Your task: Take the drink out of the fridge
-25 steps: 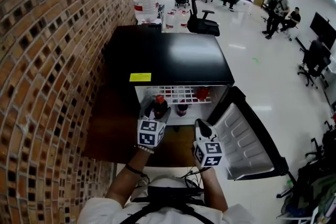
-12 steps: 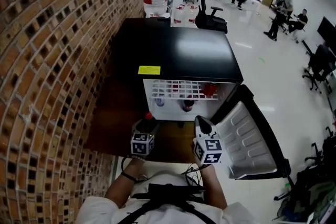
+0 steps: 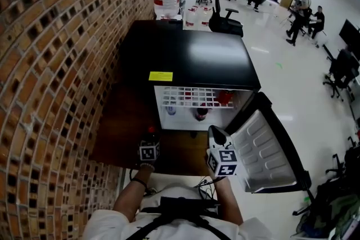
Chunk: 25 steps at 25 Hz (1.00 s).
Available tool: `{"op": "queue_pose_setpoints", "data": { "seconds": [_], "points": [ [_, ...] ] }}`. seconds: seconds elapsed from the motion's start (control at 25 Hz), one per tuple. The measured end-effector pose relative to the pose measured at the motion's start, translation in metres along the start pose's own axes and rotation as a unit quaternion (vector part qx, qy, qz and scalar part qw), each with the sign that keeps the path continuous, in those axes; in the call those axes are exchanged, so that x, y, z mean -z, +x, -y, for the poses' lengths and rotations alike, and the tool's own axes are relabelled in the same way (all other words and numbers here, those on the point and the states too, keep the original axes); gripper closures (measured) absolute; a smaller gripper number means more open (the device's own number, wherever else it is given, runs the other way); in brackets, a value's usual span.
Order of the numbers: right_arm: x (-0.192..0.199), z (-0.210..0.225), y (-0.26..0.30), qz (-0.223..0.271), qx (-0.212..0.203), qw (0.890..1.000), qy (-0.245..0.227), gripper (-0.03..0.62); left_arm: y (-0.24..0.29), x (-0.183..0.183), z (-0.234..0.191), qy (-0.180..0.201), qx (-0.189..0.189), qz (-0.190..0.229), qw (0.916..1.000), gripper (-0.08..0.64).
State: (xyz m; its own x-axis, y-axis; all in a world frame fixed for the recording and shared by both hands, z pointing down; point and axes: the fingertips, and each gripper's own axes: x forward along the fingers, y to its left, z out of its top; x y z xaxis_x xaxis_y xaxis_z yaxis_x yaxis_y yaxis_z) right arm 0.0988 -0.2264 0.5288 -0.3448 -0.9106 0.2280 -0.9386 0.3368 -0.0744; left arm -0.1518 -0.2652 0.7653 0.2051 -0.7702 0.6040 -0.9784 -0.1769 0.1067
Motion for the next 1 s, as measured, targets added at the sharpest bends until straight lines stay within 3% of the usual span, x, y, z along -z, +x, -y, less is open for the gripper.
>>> {"op": "queue_pose_setpoints", "data": {
  "seconds": [0.52,1.0],
  "points": [
    [0.0,0.013,-0.006,0.002,0.018,1.0,0.006,0.584,0.037,0.018,-0.034,-0.012,-0.033,-0.049,0.9982,0.256],
    [0.001,0.012,-0.004,0.002,0.014,1.0,0.007,0.584,0.028,0.022,-0.028,0.018,-0.029,-0.039,0.9987,0.255]
  ]
}}
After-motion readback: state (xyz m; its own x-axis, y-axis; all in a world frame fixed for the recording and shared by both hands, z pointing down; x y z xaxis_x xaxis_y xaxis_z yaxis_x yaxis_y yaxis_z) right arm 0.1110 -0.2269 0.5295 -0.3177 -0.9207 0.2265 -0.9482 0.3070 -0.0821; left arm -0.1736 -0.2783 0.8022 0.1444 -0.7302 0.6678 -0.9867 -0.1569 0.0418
